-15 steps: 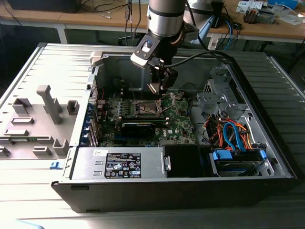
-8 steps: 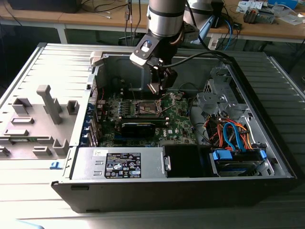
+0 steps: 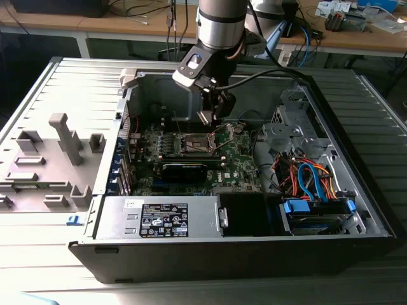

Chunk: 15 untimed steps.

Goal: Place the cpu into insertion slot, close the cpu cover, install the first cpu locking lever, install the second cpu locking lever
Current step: 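Place the cpu into insertion slot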

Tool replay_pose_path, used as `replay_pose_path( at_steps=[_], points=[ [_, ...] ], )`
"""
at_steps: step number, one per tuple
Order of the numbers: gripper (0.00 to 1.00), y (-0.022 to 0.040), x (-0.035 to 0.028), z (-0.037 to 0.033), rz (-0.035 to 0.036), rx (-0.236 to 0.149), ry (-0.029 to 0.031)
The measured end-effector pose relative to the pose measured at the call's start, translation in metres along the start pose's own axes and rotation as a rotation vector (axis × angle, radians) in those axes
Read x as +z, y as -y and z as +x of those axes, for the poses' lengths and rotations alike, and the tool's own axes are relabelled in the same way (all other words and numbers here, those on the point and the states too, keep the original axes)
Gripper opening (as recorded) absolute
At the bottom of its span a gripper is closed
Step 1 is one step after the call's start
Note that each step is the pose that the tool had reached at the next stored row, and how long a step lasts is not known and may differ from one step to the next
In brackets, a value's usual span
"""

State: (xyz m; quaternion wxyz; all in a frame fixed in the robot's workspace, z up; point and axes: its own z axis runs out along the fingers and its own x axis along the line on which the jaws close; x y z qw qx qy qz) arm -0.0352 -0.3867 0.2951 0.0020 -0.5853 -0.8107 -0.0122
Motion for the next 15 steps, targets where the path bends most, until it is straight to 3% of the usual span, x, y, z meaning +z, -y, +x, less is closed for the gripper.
replay_pose_path(
  at_steps=[15],
  points=[
    [0.55,0.0000,0.0008,0.0000,-0.0014,0.076,0.0013]
  ],
)
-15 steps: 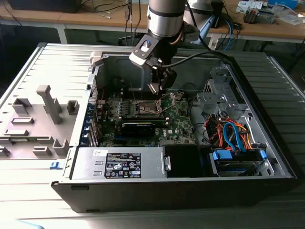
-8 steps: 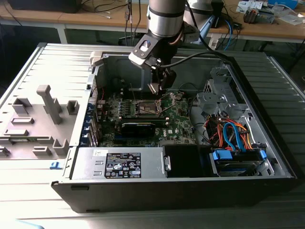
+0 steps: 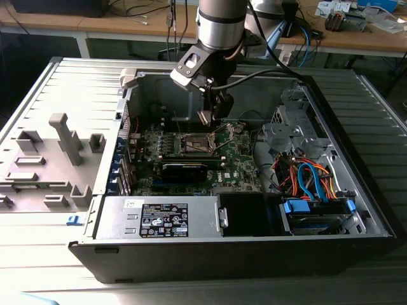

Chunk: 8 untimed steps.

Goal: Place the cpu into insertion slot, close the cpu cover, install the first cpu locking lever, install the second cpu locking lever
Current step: 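Place the cpu into insertion slot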

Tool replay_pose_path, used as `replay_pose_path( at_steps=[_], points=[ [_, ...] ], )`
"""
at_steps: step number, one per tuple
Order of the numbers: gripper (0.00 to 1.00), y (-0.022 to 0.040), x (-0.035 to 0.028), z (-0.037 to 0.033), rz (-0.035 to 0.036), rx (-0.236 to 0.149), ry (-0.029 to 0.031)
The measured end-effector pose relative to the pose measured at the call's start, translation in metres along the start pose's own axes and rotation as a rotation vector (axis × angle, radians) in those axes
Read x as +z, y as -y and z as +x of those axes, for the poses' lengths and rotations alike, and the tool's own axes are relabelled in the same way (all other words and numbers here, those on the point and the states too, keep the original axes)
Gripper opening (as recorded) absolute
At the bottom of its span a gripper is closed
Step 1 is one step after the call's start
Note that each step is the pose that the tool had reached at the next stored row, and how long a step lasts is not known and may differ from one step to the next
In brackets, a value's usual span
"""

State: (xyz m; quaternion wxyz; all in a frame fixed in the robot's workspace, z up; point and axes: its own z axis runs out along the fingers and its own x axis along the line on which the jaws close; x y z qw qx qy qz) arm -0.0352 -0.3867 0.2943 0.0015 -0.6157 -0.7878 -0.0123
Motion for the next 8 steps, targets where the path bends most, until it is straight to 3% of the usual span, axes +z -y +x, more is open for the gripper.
replay_pose_path(
  at_steps=[8],
  points=[
    [0.55,0.0000,0.0006,0.0000,-0.0008,0.044,0.0008]
  ],
)
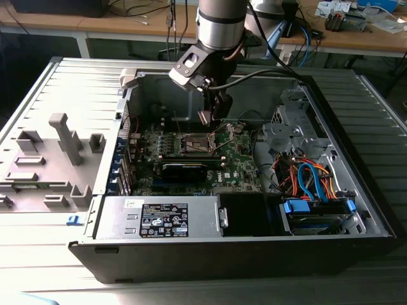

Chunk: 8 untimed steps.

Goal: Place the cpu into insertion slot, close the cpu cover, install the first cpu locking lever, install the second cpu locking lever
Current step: 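Place the cpu into insertion slot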

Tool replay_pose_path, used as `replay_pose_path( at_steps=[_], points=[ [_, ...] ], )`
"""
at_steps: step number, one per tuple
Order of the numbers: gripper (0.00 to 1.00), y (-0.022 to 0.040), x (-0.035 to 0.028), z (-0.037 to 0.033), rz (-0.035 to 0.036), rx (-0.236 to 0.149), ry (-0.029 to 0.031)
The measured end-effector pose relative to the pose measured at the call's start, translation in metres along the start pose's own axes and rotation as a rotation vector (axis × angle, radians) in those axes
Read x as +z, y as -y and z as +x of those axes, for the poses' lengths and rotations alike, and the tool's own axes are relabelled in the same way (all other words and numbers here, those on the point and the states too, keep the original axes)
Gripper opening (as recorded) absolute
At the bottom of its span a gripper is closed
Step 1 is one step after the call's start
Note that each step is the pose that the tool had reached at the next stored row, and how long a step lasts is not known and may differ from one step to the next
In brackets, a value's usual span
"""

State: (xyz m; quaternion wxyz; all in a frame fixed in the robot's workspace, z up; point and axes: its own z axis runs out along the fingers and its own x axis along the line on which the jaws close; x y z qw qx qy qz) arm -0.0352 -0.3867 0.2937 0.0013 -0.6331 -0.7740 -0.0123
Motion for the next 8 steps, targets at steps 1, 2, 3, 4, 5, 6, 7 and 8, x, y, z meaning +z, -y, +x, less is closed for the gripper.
replay_pose_path(
  at_steps=[1,2,3,4,5,6,7,8],
  points=[
    [0.55,0.0000,0.0001,0.0000,-0.0001,0.008,0.0002],
    [0.55,0.0000,0.0003,0.0000,-0.0003,0.017,0.0003],
    [0.55,0.0000,0.0004,0.0000,-0.0004,0.027,0.0005],
    [0.55,0.0000,0.0005,0.0000,-0.0006,0.035,0.0006],
    [0.55,0.0000,0.0006,0.0000,-0.0007,0.039,0.0007],
    [0.55,0.0000,0.0006,0.0000,-0.0008,0.043,0.0008],
    [0.55,0.0000,0.0007,0.0000,-0.0008,0.050,0.0009],
    [0.55,0.0000,0.0008,0.0000,-0.0010,0.055,0.0010]
  ],
)
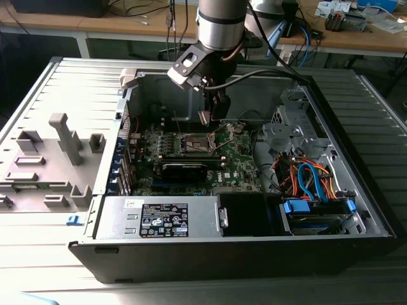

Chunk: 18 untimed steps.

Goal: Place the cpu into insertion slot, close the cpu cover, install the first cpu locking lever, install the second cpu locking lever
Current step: 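Place the cpu into insertion slot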

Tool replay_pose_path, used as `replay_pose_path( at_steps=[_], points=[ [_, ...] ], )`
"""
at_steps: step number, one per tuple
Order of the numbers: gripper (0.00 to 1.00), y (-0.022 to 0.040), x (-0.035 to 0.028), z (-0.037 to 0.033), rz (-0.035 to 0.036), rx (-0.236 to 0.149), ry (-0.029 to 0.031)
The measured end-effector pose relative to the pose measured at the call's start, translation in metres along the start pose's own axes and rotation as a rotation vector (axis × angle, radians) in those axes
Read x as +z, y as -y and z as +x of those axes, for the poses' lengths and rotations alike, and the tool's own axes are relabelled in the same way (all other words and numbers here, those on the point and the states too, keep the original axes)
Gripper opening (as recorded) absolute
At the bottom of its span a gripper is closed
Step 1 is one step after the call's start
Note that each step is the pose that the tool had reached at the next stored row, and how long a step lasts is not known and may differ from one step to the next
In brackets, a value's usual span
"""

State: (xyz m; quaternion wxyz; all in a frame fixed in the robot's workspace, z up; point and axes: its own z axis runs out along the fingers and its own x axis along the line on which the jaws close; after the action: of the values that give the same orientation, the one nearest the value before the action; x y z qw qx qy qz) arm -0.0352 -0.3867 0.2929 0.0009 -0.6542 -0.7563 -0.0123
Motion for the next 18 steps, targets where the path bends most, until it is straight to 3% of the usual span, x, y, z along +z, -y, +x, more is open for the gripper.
replay_pose_path(
  at_steps=[14,18],
  points=[
    [0.55,0.0000,0.0020,0.0000,-0.0018,0.104,0.0018],
    [0.55,0.0001,0.0027,-0.0001,-0.0020,0.113,0.0020]
  ],
)
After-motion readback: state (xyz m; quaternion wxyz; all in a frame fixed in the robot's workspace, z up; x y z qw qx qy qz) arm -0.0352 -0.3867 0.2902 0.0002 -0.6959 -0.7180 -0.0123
